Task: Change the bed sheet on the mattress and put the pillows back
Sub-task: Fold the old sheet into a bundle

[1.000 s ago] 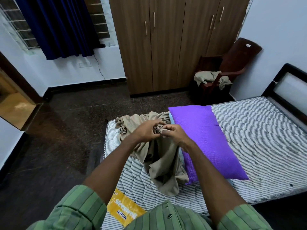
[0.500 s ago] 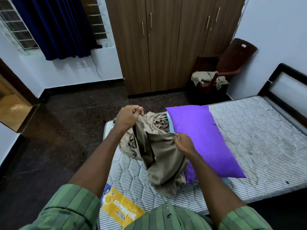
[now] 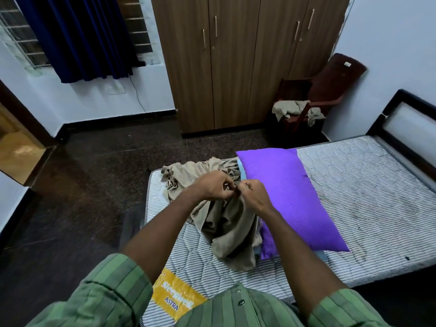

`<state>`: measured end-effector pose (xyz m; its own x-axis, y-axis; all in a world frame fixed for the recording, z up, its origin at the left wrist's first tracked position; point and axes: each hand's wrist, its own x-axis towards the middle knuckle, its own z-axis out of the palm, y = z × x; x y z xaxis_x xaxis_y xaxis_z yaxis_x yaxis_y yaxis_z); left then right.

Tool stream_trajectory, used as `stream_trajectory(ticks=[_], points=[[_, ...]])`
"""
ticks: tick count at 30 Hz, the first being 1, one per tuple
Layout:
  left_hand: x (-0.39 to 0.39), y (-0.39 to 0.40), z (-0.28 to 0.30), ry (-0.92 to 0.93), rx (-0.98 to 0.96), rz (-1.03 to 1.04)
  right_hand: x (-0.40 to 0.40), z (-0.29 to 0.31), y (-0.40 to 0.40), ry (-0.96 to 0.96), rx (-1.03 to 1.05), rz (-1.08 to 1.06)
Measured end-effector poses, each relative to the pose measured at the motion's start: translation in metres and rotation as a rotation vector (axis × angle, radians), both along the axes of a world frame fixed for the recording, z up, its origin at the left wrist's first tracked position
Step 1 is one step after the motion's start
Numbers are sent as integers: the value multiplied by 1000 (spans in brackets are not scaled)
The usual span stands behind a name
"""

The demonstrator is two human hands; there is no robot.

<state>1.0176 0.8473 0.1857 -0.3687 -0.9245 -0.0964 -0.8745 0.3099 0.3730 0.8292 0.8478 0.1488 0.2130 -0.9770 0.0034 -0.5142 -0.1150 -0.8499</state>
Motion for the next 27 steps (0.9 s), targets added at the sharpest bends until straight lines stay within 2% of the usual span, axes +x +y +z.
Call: stream_trajectory(ticks=[3, 7, 9, 12, 14, 15, 18, 20, 23, 27], points=[[-6, 3, 0, -86, -104, -13, 4, 3, -3, 57, -6, 14], [2, 7, 11, -67, -393, 57, 4, -7, -9, 315, 60, -29], [9, 8, 18, 57, -530, 202, 1, -13, -8, 402, 86, -91], [28, 4, 34, 282, -595, 617, -18, -32, 3, 488, 137, -181], [49, -3, 45, 410, -599, 846, -36, -49, 10, 424, 212, -236], [59, -6, 48, 413, -591, 872, -43, -55, 12, 343, 246, -260], [69, -7, 48, 285, -536, 712, -45, -57, 6, 27, 265, -287], [62, -5, 43, 277, -508, 640, -34, -44, 0, -103, 235, -233], [47, -4, 33, 275, -501, 626, -14, -22, -4, -133, 270, -16], [42, -5, 32, 301, -525, 773, -13, -27, -8, 120, 337, 260]])
